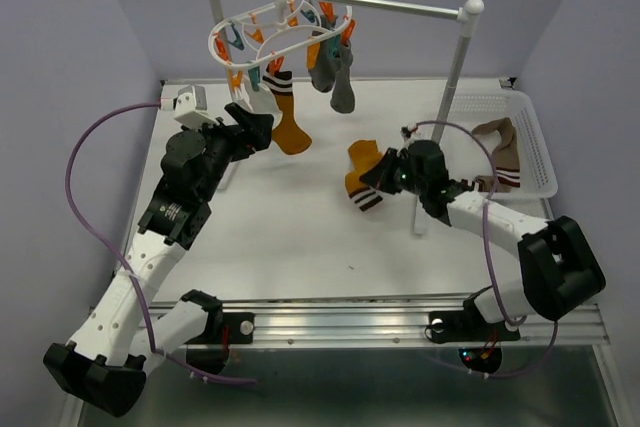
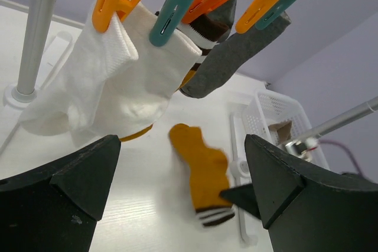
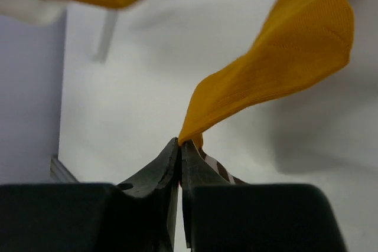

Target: Clip the socks to the hanger

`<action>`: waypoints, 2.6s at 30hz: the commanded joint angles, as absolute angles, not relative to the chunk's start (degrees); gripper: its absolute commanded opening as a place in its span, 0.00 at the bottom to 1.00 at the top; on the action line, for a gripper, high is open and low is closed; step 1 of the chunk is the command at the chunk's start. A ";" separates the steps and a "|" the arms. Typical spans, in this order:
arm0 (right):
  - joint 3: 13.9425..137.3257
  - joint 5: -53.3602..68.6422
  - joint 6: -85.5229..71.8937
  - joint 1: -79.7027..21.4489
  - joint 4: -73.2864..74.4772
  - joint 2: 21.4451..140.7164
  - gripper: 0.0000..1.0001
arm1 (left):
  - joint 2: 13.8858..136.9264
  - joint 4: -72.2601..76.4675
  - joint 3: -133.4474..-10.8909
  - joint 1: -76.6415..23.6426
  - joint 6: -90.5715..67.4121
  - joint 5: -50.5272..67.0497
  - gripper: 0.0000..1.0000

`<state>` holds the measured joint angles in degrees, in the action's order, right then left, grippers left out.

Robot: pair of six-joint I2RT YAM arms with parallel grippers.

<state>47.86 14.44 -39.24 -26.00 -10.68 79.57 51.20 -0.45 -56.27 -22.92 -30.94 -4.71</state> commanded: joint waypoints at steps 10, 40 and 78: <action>41.30 13.64 -45.81 -37.27 -5.65 79.82 0.62 | 51.68 1.76 -58.54 -23.20 -31.55 -2.20 0.99; 43.86 -4.13 -40.25 -37.79 3.16 82.13 1.00 | 47.64 3.07 -57.57 -23.29 -32.34 3.08 0.99; 66.36 -3.53 -15.33 -37.79 0.92 74.00 1.00 | 52.03 7.02 -61.35 -26.80 -26.90 11.94 0.99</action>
<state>69.12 -7.05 -25.28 -37.58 12.64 73.65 53.10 0.40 -58.02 -25.89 -30.13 9.02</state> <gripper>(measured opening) 0.995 0.990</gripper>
